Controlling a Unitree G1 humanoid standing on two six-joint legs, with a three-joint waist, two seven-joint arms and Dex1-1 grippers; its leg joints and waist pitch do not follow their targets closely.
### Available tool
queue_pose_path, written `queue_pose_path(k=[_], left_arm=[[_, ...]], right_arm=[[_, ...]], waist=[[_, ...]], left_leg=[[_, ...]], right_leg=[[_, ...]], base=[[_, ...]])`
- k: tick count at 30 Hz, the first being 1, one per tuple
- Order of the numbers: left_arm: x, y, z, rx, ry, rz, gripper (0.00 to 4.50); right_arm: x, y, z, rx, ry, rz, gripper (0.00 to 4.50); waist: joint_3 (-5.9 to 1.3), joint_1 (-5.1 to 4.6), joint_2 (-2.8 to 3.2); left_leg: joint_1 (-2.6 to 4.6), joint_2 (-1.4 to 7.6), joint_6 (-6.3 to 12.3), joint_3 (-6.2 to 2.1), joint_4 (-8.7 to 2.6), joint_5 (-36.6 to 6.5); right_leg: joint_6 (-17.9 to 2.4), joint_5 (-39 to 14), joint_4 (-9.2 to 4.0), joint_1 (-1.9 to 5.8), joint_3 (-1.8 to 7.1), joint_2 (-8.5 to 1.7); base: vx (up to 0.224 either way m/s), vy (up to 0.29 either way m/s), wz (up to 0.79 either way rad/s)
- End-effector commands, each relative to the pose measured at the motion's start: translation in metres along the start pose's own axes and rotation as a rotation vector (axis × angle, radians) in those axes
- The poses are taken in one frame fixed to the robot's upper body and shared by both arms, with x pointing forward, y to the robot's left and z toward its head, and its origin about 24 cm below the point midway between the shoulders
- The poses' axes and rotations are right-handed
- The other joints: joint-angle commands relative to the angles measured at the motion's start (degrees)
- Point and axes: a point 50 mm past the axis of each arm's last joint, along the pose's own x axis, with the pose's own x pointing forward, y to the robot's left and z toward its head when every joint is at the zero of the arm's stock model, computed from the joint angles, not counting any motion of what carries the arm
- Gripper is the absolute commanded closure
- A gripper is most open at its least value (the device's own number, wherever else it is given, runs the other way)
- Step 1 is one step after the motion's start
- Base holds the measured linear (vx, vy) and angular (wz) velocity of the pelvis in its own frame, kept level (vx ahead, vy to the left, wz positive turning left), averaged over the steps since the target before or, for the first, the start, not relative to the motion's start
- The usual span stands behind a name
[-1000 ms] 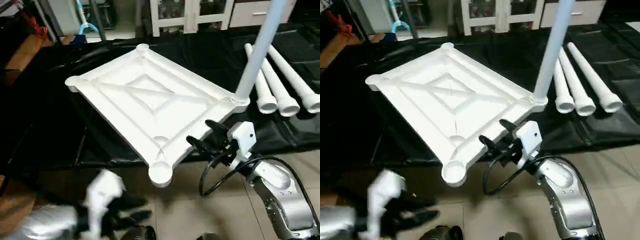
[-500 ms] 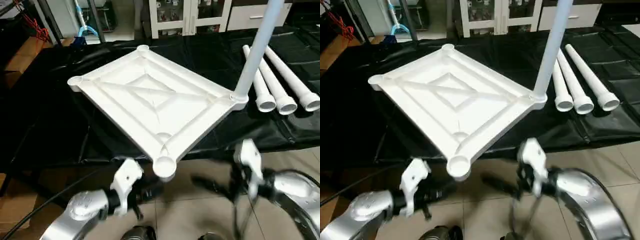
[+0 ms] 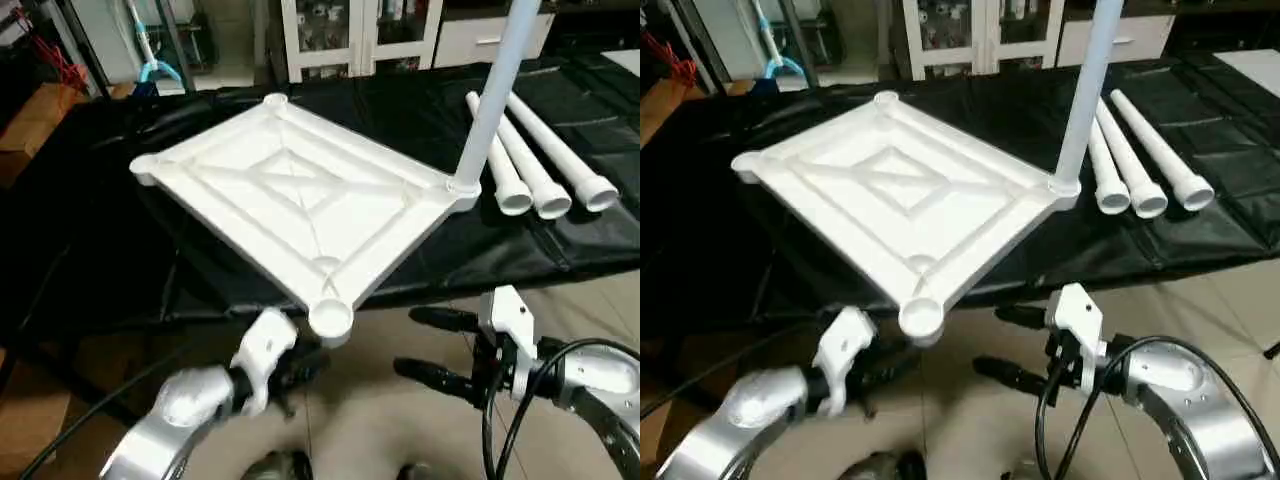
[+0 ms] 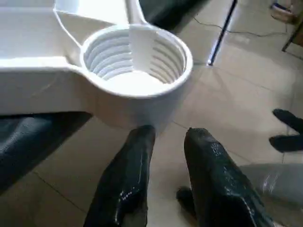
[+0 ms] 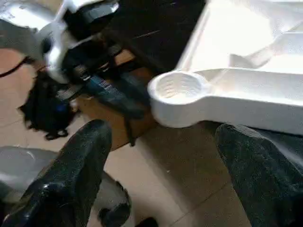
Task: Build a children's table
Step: Move to table
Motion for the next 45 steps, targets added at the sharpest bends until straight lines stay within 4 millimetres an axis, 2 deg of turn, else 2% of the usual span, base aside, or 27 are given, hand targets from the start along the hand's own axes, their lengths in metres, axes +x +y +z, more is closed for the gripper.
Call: queue_pose_path(k=[1,2,3,4,5,7,11,12,13,14,15,16,17,18,19,20,21,22,23,24,26,27,28,30,35,39,45], left_arm=[[0.004,0.003,0.010,0.001,-0.059,0.001,3.10],[0.008,0.004,0.015,-0.005,-0.085,-0.004,3.10],[0.014,0.008,0.023,-0.013,-0.124,0.000,3.10],[0.018,0.011,0.027,-0.015,-0.147,0.014,3.10],[0.022,0.015,0.033,-0.018,-0.175,0.042,3.10],[0.030,0.029,0.044,-0.015,-0.224,0.137,3.10],[0.039,0.054,0.060,0.023,-0.274,0.355,3.10],[0.036,0.071,0.074,-0.014,-0.336,0.494,3.10],[0.036,0.071,0.074,-0.014,-0.336,0.494,3.10],[0.029,0.080,0.080,-0.016,-0.381,0.577,3.10],[0.018,0.089,0.087,-0.018,-0.432,0.669,3.10],[0.012,0.092,0.089,-0.022,-0.449,0.699,3.10],[0.000,0.095,0.091,-0.019,-0.473,0.731,3.10],[-0.008,0.095,0.091,-0.010,-0.481,0.744,3.10],[-0.013,0.095,0.091,-0.002,-0.487,0.753,3.10],[-0.015,0.094,0.091,0.000,-0.487,0.750,3.10],[-0.028,0.089,0.085,0.008,-0.486,0.737,3.10],[-0.038,0.084,0.078,0.000,-0.489,0.722,3.10],[-0.047,0.078,0.071,-0.006,-0.488,0.703,3.10],[-0.052,0.074,0.066,-0.010,-0.488,0.692,3.10],[-0.062,0.056,0.037,-0.069,-0.406,0.647,3.10],[-0.067,0.040,0.018,-0.106,-0.338,0.599,3.10],[-0.067,0.040,0.018,-0.106,-0.338,0.599,3.10],[-0.067,0.028,0.011,-0.134,-0.309,0.557,3.10],[-0.063,0.016,0.008,-0.145,-0.272,0.506,3.10],[-0.062,0.000,0.009,-0.140,-0.227,0.343,3.10],[-0.062,-0.011,0.012,-0.134,-0.202,0.236,3.10]], right_arm=[[0.001,-0.003,0.004,-0.015,-0.015,0.000,0.64],[0.001,-0.003,0.004,-0.015,-0.015,0.000,0.64],[0.001,-0.003,0.004,-0.015,-0.015,0.000,0.64],[0.001,-0.003,0.004,-0.015,-0.015,0.000,0.64],[0.001,-0.004,0.004,-0.016,-0.015,-0.001,0.64],[0.001,-0.004,0.003,-0.016,-0.017,-0.006,0.64],[0.003,-0.003,0.003,-0.019,-0.023,-0.011,0.64],[0.004,-0.002,0.005,-0.031,-0.036,-0.021,0.64],[0.004,-0.002,0.005,-0.031,-0.036,-0.021,0.64],[0.005,-0.003,0.006,-0.038,-0.053,-0.045,0.64],[0.007,-0.005,0.009,-0.043,-0.081,-0.081,0.64],[0.008,-0.006,0.011,-0.045,-0.098,-0.102,0.64],[0.010,-0.007,0.011,-0.030,-0.113,-0.137,0.64],[0.012,-0.008,0.011,-0.014,-0.112,-0.160,0.64],[0.013,-0.008,0.010,-0.003,-0.109,-0.173,0.64],[0.014,-0.007,0.010,-0.002,-0.108,-0.171,0.64],[0.019,0.000,0.008,-0.003,-0.096,-0.141,0.64],[0.023,0.004,0.005,-0.001,-0.091,-0.117,0.64],[0.026,0.008,0.003,0.003,-0.091,-0.101,0.64],[0.028,0.011,0.002,0.007,-0.092,-0.093,0.64],[0.037,0.008,0.001,-0.008,-0.103,-0.144,0.64],[0.046,0.004,0.001,-0.024,-0.107,-0.192,0.64],[0.046,0.004,0.001,-0.024,-0.107,-0.192,0.64],[0.055,0.000,0.002,-0.027,-0.110,-0.201,0.64],[0.078,-0.016,0.006,-0.038,-0.080,-0.173,0.64],[0.096,-0.036,0.009,-0.062,-0.024,-0.145,0.64],[0.105,-0.052,0.010,-0.067,0.054,-0.048,0.64]], waist=[[-2.03,-0.30,-2.52],[-2.27,0.04,-0.22],[-1.07,0.49,0.20],[-2.89,-0.44,1.33],[-2.00,-1.55,1.11],[-1.63,-3.32,2.33],[-1.12,-4.09,1.41],[-0.92,-4.93,1.52],[-0.95,-5.09,2.28],[-0.49,-3.46,3.49],[-0.97,-0.21,4.54],[-2.13,-1.23,2.41],[-3.57,-2.19,-2.57],[-3.00,-2.08,-1.07],[-3.42,-0.33,0.14],[-4.12,-0.19,1.22],[-4.78,-0.72,1.88],[-5.16,-0.93,2.21],[-4.94,-1.50,2.50],[-5.02,-1.75,3.03],[-5.30,-1.99,2.97],[-4.73,-2.48,2.52],[-4.48,-2.67,2.87],[-3.86,-2.19,2.64],[-3.02,-1.49,1.60],[-3.27,-1.88,1.15],[-3.72,-1.78,0.71]], left_leg=[[8.56,1.23,-3.23,-6.13,9.91,-10.6],[6.35,1.55,-0.93,-8.37,10.28,-2.8],[0.72,1.87,-1.86,-11.19,5.78,-5.8],[5.30,5.19,-4.70,-11.30,0.58,-21.0],[4.89,6.63,-4.50,-11.53,-1.56,-29.2],[4.47,6.18,-3.23,-10.18,-3.89,-42.2],[4.37,4.36,-2.44,-9.16,-3.37,-42.7],[4.25,3.96,-2.02,-8.71,-3.53,-41.7],[1.09,5.18,-1.43,-8.61,-7.01,-45.0],[-3.85,6.83,-2.27,-8.58,-11.75,-51.9],[-4.61,5.27,-4.32,-4.87,-11.71,-52.1],[-2.14,5.22,-3.62,-5.50,-10.07,-43.9],[5.52,1.95,-2.34,-6.69,3.23,-12.8],[-0.47,0.23,3.85,-8.77,5.58,4.1],[-1.74,1.56,4.49,-8.63,2.12,7.8],[-0.02,2.95,4.82,-8.65,1.68,8.1],[1.37,4.27,6.18,-8.48,1.21,2.5],[0.77,4.73,6.39,-8.29,1.19,2.3],[-0.96,5.32,7.78,-8.28,0.46,3.0],[-0.64,5.82,8.86,-8.33,0.39,0.9],[-0.37,6.47,9.23,-8.37,0.08,-3.5],[-1.06,6.48,9.16,-8.25,-0.65,-5.1],[-1.22,6.35,8.66,-8.27,-0.94,-6.7],[0.20,6.57,4.66,-7.32,-1.41,-16.3],[0.54,6.88,-1.49,-6.26,-2.55,-21.9],[-0.34,6.60,-1.31,-5.97,-2.72,-18.1],[-0.12,6.70,2.20,-5.04,-2.00,-12.6]], right_leg=[[-3.3,-49.7,-16.34,-8.23,3.80,-8.25],[-4.4,-53.1,-17.15,-5.98,6.50,-8.68],[-6.8,-38.3,-11.65,2.91,3.21,-6.33],[-7.6,-17.9,-8.24,-0.48,0.76,0.33],[-7.6,-9.7,-7.49,-0.56,0.69,1.24],[-7.3,-3.8,-7.96,0.96,-0.31,0.20],[-1.6,-22.3,-11.46,1.46,-1.75,-1.36],[1.4,-28.7,-12.98,1.76,-3.70,-0.90],[2.0,-22.0,-9.15,5.26,-6.16,0.59],[0.6,-11.2,1.58,9.27,-6.00,1.10],[-1.3,0.5,1.95,7.79,-5.47,2.00],[-0.8,-7.3,1.76,7.44,-1.87,0.97],[2.6,-39.9,-11.86,-0.68,1.70,-4.55],[0.0,-38.0,-12.92,3.16,4.61,-5.71],[0.1,-22.6,-10.01,4.58,2.17,-3.56],[-1.9,-14.4,-9.06,2.73,2.19,-2.79],[-5.7,-2.3,-7.84,1.35,1.77,-1.40],[-7.7,3.2,-6.98,1.81,1.51,-1.28],[-10.1,10.8,-5.85,2.48,0.37,-1.38],[-11.1,12.6,-5.88,1.82,0.06,-1.25],[-12.8,11.0,-6.15,1.78,-0.06,-1.81],[-13.2,9.6,-6.12,1.68,-0.30,-1.81],[-13.1,7.6,-6.22,1.70,-0.54,-1.80],[-12.7,-3.2,-7.83,0.69,0.12,-2.15],[-9.3,-10.5,-8.68,-0.06,0.51,-2.25],[-9.2,-5.7,-8.06,0.49,0.19,-2.18],[-12.7,3.4,-7.53,0.88,0.08,-2.33]], base=[[-0.015,-0.105,0.34],[0.051,-0.022,-0.09],[0.000,0.000,0.00],[-0.038,0.072,-0.09],[-0.145,0.022,0.34],[-0.147,0.011,0.24],[-0.099,0.028,0.02],[-0.095,-0.001,-0.06],[-0.095,-0.001,-0.06],[-0.151,-0.013,0.02],[-0.119,-0.082,0.10],[-0.119,-0.082,0.10],[0.033,-0.167,0.09],[0.100,-0.136,-0.14],[0.100,-0.136,-0.14],[0.022,-0.070,0.04],[-0.041,-0.036,0.29],[-0.041,-0.036,0.29],[0.000,0.000,0.00],[0.000,0.000,0.00],[0.000,0.000,0.00],[0.000,0.000,0.00],[0.000,0.000,0.00],[0.000,0.000,0.00],[-0.010,0.002,0.01],[0.000,0.000,0.00],[0.000,0.000,0.00]])
